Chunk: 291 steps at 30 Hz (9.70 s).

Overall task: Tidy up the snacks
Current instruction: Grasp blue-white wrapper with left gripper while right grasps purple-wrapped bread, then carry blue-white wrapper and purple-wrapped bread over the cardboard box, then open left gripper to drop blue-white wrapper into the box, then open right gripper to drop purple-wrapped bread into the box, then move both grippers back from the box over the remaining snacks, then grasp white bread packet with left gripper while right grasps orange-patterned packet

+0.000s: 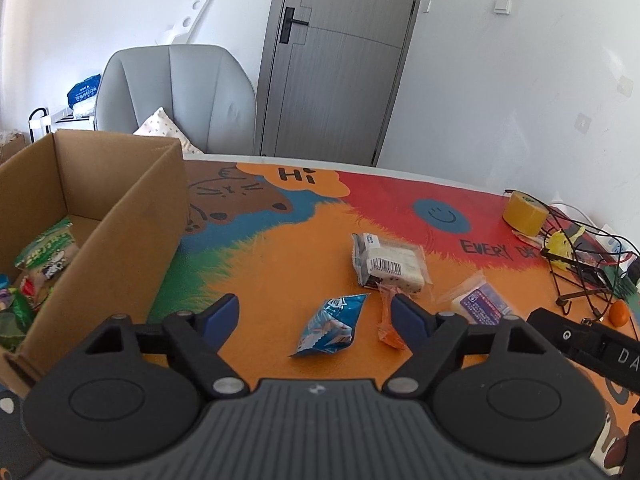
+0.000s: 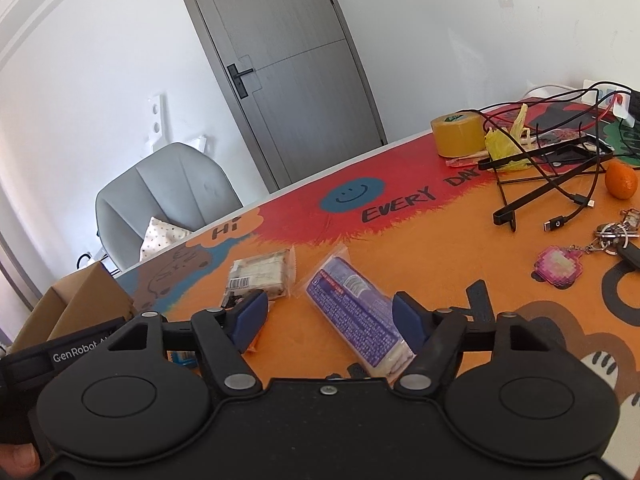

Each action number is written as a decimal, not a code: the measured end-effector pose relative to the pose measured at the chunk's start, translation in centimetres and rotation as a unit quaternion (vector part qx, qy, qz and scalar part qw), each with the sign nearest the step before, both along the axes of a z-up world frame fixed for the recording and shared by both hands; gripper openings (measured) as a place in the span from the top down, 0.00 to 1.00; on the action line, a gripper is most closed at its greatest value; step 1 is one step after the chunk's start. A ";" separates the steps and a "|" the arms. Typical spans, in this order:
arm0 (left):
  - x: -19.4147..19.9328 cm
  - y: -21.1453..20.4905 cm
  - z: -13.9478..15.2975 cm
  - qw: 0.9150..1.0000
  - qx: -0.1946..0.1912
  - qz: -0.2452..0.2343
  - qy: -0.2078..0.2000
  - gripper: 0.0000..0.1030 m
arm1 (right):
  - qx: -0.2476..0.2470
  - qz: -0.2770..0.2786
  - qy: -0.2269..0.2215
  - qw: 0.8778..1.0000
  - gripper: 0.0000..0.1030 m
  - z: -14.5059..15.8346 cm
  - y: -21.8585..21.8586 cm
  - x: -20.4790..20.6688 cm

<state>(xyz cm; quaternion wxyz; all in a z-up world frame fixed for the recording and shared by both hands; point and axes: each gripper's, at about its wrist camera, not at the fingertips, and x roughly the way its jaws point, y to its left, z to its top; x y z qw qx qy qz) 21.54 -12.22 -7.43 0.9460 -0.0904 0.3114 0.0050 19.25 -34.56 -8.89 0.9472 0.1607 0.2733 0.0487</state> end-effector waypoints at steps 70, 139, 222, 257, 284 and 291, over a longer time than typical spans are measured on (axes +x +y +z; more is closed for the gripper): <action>-6.8 6.3 4.5 0.997 -0.017 0.030 -0.063 0.70 | -0.039 0.066 -0.039 0.996 0.71 2.5 8.1 -2.9; -4.9 26.3 8.8 0.973 -0.063 0.213 -0.060 0.51 | -0.034 0.304 -0.052 0.951 0.70 7.9 29.5 3.8; 3.8 1.3 2.1 0.999 0.023 -0.013 0.021 0.24 | -0.065 0.091 0.091 0.990 0.82 -1.8 7.4 6.1; 12.2 -9.6 -3.1 0.994 0.069 -0.048 0.064 0.24 | -0.042 0.014 0.077 0.996 0.74 -2.4 -3.4 9.3; 4.4 -2.2 1.6 0.999 0.028 -0.027 0.018 0.46 | -0.043 0.014 0.056 0.997 0.81 0.7 1.1 4.2; 1.7 0.2 4.4 1.000 0.017 -0.017 -0.014 0.46 | -0.046 0.031 0.028 0.998 0.81 3.0 3.7 2.3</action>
